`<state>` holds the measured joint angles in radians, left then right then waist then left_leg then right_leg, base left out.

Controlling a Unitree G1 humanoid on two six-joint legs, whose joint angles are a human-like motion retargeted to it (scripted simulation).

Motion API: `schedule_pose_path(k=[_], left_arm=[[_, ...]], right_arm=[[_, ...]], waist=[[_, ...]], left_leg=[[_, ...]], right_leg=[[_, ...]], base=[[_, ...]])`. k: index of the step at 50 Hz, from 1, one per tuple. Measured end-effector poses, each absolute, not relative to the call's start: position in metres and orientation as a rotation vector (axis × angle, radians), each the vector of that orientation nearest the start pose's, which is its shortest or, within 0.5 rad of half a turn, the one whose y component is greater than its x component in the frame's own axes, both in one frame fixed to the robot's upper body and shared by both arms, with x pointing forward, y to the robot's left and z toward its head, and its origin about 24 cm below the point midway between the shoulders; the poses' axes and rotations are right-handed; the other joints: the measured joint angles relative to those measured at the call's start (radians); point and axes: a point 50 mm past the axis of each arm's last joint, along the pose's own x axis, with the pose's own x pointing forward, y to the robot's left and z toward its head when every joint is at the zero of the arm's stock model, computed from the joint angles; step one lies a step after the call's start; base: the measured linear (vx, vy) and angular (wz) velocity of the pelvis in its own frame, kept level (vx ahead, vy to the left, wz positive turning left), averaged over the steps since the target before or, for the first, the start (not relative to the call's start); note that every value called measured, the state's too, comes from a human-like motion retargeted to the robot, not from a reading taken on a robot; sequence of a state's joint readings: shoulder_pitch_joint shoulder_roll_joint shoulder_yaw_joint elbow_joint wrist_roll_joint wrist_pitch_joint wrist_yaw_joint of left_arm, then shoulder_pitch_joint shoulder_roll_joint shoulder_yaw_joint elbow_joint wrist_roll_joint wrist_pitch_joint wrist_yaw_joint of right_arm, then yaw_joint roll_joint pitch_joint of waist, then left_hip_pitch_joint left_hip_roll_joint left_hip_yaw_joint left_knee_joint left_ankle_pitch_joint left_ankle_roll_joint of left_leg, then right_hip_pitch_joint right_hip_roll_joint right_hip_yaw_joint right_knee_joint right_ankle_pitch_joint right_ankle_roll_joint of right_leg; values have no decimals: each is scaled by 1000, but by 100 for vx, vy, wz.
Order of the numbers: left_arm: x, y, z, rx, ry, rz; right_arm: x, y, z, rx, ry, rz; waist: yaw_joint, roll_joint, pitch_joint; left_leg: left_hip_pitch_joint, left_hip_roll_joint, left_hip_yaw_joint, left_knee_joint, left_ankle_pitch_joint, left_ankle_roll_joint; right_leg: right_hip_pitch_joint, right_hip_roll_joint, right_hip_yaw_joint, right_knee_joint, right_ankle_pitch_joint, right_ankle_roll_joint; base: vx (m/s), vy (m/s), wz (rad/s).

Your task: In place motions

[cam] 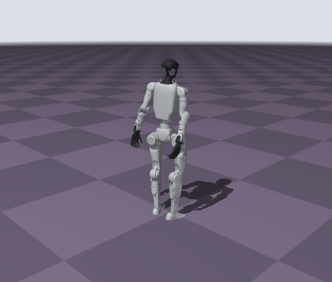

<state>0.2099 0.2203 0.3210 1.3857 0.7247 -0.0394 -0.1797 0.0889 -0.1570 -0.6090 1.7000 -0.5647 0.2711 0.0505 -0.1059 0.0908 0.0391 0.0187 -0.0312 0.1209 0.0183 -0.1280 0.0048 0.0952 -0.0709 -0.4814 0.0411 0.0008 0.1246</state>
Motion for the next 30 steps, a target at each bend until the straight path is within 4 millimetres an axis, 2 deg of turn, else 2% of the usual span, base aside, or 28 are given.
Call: schedule_pose_path(k=[3,5,7,8,10,11,13,15,17,19,21,23,24,25,27,28,29,30], left_arm=[[-51,317,-140,441,1668,21],[-58,373,-107,474,1690,258],[-60,429,-61,451,1670,549],[-56,455,-34,424,1619,691],[-39,500,26,394,1423,919],[-25,518,60,399,1300,1011],[5,545,132,425,1030,1168],[41,556,201,491,715,1276],[82,550,271,616,376,1316],[128,523,337,769,48,1303],[175,474,397,949,-277,1250],[210,407,448,1165,-605,1166],[220,374,465,1290,-756,1123],[228,341,477,1417,-906,1076],[235,281,489,1649,-1165,1003],[237,254,490,1773,-1265,961],[243,221,491,-2906,2017,-1344],[248,189,491,-2900,1914,-1128]], right_arm=[[-67,-233,-158,161,1964,-391],[-58,-275,-148,245,1858,-609],[-52,-336,-121,310,1698,-869],[-50,-371,-102,323,1587,-1009],[-40,-441,-45,292,1306,-1266],[-30,-475,-6,239,1159,-1359],[-7,-527,86,98,861,-1493],[22,-555,191,-104,556,-1563],[56,-551,292,-371,277,-1560],[96,-520,376,-690,24,-1536],[132,-466,442,-1045,-235,-1529],[165,-397,488,-1370,-540,-1532],[180,-355,508,-1496,-735,-1522],[187,-307,529,2585,1549,2424],[192,-219,548,2322,1988,1893],[197,-184,542,2203,2175,1636],[202,-164,534,2138,2298,1443],[208,-150,524,2101,2392,1281]], waist=[[22,-11,-23],[43,-23,-45],[67,-33,-79],[80,-34,-97],[105,-31,-136],[108,-27,-155],[105,-19,-181],[104,-12,-187],[115,-8,-191],[124,-12,-199],[130,-26,-209],[130,-43,-224],[127,-43,-230],[123,-37,-234],[125,-19,-228],[118,-14,-231],[113,-21,-244],[110,-34,-261]], left_leg=[[-7,-11,-6,-2,-1,2],[-16,-17,-13,-3,-2,3],[-31,-20,-19,-3,-5,5],[-38,-19,-21,-3,-6,5],[-59,-16,-26,1,-8,6],[-71,-16,-31,3,-9,6],[-88,-19,-42,7,-11,7],[-92,-23,-53,12,-11,7],[-85,-22,-51,16,-12,7],[-76,-22,-47,19,-14,9],[-68,-25,-47,21,-15,11],[-63,-29,-50,23,-15,12],[-61,-31,-53,23,-15,12],[-58,-32,-56,22,-15,13],[-51,-33,-61,22,-14,13],[-49,-32,-64,23,-13,12],[-51,-31,-68,23,-13,11],[-57,-31,-73,24,-13,11]], right_leg=[[-4,-6,-7,-2,-3,1],[-10,-10,-12,-2,-3,4],[-22,-11,-17,-2,-4,11],[-28,-10,-18,-2,-4,14],[-43,-8,-19,-1,-3,23],[-50,-8,-22,-1,-2,27],[-57,-8,-32,-2,0,34],[-52,-10,-42,-2,4,39],[-41,-12,-37,0,8,42],[-31,-13,-34,1,11,42],[-23,-15,-33,1,12,40],[-17,-17,-36,1,13,38],[-14,-18,-38,0,12,38],[-11,-18,-41,0,12,38],[-2,-18,-46,-1,12,38],[3,-17,-49,-1,12,39],[2,-16,-52,-1,12,40],[-1,-15,-56,-2,12,42]], base=[[1,1,33],[4,1,20],[11,0,20],[14,2,15],[13,8,15],[6,12,24],[-2,14,36],[-8,14,29],[-2,10,1],[0,3,-5],[0,0,0],[0,0,0],[0,0,0],[-6,-6,16],[-7,-6,16],[2,-3,19],[10,-1,21],[11,2,19]])
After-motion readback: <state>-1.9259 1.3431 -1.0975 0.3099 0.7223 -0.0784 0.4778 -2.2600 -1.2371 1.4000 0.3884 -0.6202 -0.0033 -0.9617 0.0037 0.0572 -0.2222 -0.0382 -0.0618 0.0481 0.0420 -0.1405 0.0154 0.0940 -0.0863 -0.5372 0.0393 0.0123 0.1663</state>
